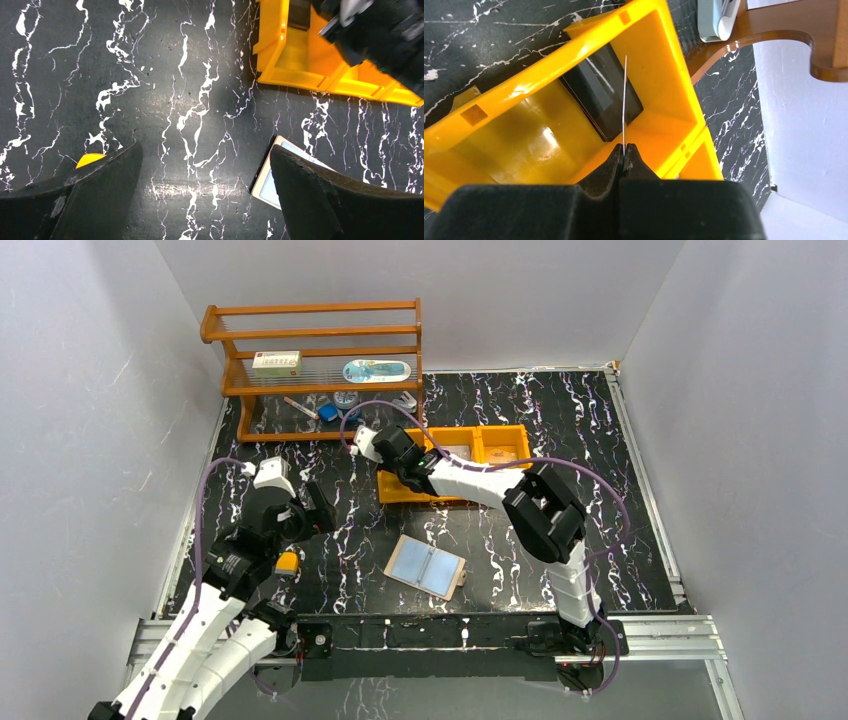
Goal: Take the credit cards out of the card holder
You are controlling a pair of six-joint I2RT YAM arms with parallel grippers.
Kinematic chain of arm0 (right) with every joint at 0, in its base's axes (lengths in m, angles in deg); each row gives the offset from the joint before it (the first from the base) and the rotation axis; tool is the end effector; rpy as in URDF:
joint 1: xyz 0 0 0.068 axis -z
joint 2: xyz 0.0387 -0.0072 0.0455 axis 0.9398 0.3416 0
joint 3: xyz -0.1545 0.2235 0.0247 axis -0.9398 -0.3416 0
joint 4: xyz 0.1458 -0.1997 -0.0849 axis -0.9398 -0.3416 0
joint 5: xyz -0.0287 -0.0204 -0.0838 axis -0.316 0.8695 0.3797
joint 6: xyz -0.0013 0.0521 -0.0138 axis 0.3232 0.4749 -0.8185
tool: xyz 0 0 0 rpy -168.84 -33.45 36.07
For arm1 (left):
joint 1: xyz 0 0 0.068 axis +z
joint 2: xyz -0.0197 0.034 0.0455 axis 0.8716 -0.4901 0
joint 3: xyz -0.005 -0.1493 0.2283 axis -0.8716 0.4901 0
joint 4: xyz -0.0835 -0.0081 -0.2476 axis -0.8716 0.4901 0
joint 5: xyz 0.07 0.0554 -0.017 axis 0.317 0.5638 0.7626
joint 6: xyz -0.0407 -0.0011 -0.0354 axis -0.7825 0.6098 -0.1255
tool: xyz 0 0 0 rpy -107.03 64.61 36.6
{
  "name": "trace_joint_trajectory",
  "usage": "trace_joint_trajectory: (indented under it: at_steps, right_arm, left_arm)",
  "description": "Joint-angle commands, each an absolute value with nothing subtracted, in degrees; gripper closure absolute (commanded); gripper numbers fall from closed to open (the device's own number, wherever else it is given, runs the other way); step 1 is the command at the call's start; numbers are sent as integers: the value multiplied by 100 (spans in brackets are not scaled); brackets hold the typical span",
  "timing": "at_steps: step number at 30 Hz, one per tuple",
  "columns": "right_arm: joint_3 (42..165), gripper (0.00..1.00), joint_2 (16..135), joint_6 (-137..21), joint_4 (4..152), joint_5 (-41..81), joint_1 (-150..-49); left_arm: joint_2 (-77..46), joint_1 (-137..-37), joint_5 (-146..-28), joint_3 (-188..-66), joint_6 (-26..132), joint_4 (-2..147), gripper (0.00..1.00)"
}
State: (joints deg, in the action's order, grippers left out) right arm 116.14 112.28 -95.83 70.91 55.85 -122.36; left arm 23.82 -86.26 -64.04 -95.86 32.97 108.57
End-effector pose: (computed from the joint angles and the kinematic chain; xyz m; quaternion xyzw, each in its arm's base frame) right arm 0.2998 0.3607 0.2144 -0.4977 0.7219 -0.1339 0.4618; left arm 0.1301 -0.0524 0.2968 -0.1067 0.8511 -0.1413 0.4942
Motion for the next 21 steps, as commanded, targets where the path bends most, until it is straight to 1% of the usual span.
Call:
trace_joint_trajectory:
  at_steps: [1,8,14,21]
  right_arm:
    - [11954,98,11432,-10206,7498,5942,-12254]
    - [12056,96,11749,-10680,7828,5996,-12257]
    - [12099,95,11951,-10912,7963,5790,-12257]
    - [12060,91,12165,-10990,8134,5855,-12220]
  left_arm:
    - [2753,-8607,-6047,-9600,3203,10968,2]
    - [2871,-8605,-6011,-9579,3183,10969,2]
    - [2889,-8609,-6066,-9590,3194,10960,2]
    - [2879,-8605,-6068,-9586,3204,10949,2]
